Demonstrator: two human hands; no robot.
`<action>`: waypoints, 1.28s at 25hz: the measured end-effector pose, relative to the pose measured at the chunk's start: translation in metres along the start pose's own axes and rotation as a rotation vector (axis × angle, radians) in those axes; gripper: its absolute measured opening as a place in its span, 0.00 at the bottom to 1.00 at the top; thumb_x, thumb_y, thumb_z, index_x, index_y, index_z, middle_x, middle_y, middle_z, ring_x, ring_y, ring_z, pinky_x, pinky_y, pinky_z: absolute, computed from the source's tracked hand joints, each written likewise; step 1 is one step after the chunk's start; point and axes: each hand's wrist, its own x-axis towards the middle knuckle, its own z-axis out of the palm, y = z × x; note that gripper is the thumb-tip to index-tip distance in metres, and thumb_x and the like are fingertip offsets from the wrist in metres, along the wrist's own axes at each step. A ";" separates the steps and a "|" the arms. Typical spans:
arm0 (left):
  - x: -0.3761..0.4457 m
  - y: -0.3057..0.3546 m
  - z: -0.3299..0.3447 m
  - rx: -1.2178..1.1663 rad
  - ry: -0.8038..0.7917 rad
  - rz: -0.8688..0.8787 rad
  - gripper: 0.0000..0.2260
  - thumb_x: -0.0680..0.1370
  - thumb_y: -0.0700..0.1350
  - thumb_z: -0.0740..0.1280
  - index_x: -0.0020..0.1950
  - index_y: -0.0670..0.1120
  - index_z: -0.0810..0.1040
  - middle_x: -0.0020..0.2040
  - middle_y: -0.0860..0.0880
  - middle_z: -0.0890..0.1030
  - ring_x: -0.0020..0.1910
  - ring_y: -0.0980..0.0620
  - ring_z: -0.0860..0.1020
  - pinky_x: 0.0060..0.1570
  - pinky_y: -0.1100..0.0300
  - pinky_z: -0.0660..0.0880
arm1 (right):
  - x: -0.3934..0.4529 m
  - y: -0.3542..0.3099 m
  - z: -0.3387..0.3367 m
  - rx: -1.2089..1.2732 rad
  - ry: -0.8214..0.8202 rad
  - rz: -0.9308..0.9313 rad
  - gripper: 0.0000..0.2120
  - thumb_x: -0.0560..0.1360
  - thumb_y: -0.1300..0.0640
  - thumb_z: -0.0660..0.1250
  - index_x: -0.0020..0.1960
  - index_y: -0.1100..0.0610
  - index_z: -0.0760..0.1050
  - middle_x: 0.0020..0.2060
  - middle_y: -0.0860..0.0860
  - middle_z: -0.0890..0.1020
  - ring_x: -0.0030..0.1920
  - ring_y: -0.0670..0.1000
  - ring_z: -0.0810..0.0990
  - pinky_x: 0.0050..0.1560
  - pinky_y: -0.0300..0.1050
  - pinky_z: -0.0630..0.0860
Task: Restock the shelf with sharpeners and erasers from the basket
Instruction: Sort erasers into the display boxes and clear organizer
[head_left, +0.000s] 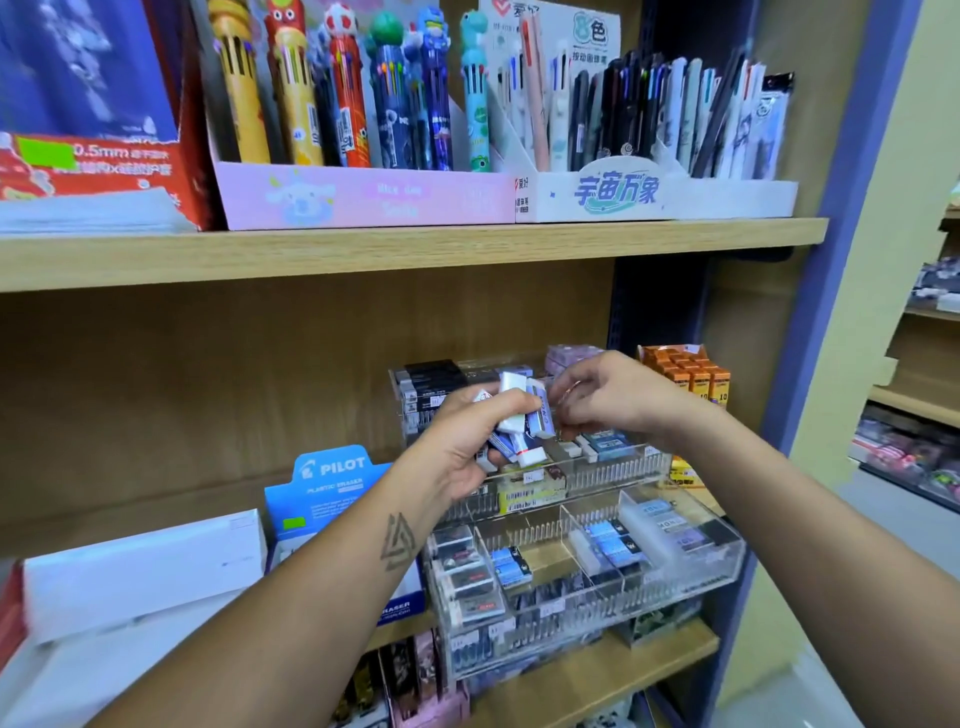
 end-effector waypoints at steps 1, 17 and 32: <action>-0.001 0.001 0.001 -0.030 0.000 0.003 0.05 0.73 0.36 0.72 0.48 0.42 0.83 0.38 0.40 0.82 0.26 0.50 0.77 0.19 0.69 0.61 | -0.011 -0.007 0.003 0.245 -0.077 0.005 0.13 0.73 0.74 0.65 0.54 0.63 0.79 0.44 0.63 0.85 0.44 0.57 0.85 0.48 0.50 0.81; -0.025 0.004 0.035 0.106 0.047 0.176 0.04 0.72 0.38 0.73 0.38 0.44 0.82 0.34 0.43 0.78 0.24 0.52 0.70 0.19 0.66 0.60 | -0.070 0.047 -0.032 -0.447 0.080 -0.087 0.13 0.69 0.65 0.77 0.52 0.55 0.83 0.44 0.47 0.84 0.46 0.46 0.82 0.43 0.31 0.76; -0.055 -0.058 0.047 -0.159 0.013 -0.157 0.13 0.71 0.42 0.76 0.53 0.40 0.81 0.41 0.42 0.79 0.28 0.54 0.71 0.19 0.68 0.61 | -0.069 0.103 -0.002 -0.852 0.218 -0.086 0.05 0.71 0.60 0.72 0.44 0.51 0.84 0.44 0.48 0.82 0.49 0.50 0.79 0.45 0.48 0.79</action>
